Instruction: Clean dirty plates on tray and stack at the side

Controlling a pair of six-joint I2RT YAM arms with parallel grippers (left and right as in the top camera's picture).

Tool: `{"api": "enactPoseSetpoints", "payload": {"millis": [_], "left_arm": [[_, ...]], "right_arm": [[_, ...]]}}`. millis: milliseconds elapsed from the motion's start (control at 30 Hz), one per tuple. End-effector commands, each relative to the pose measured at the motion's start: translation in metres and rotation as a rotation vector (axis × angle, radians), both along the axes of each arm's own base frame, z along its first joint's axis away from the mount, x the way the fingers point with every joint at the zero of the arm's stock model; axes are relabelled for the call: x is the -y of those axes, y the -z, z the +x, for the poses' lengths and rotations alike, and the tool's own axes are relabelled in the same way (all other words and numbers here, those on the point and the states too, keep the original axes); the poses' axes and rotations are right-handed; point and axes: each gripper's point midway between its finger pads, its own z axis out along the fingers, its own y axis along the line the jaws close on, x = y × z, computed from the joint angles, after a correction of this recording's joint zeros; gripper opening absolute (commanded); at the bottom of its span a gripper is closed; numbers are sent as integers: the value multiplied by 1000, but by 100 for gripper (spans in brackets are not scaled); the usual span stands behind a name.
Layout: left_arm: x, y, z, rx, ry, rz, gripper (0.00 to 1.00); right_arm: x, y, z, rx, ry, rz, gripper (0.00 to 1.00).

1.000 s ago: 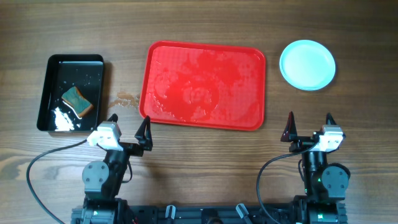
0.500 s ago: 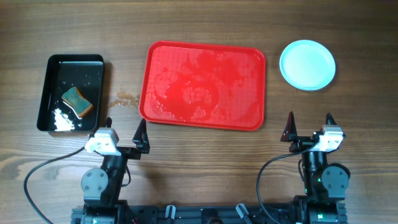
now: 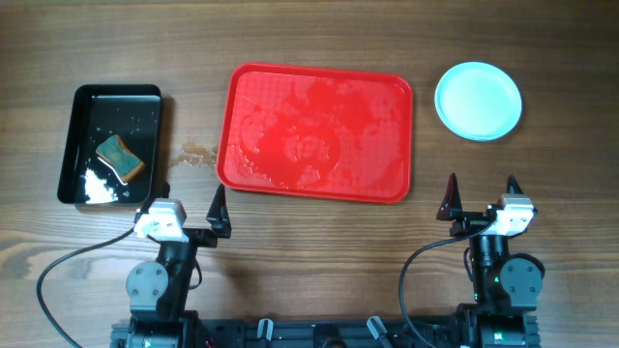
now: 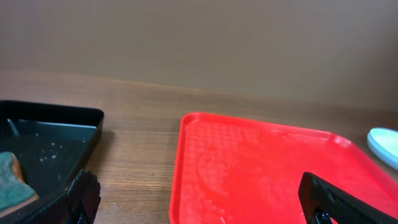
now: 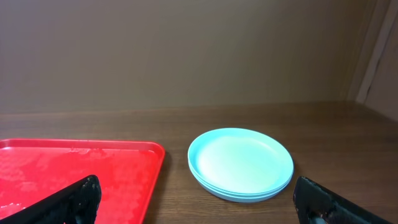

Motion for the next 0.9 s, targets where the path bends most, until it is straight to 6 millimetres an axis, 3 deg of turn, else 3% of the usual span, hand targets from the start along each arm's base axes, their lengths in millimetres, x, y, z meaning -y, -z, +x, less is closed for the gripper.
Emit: {"api": "enactPoseSetpoints", "payload": {"millis": [0,867], "left_arm": [[1,2,-1,14,16,125,100],[-1,1,0,20,8,172,100]], "right_arm": [[2,-3,-1,14,8,-18,100],[2,-3,-1,14,8,-18,100]]}}
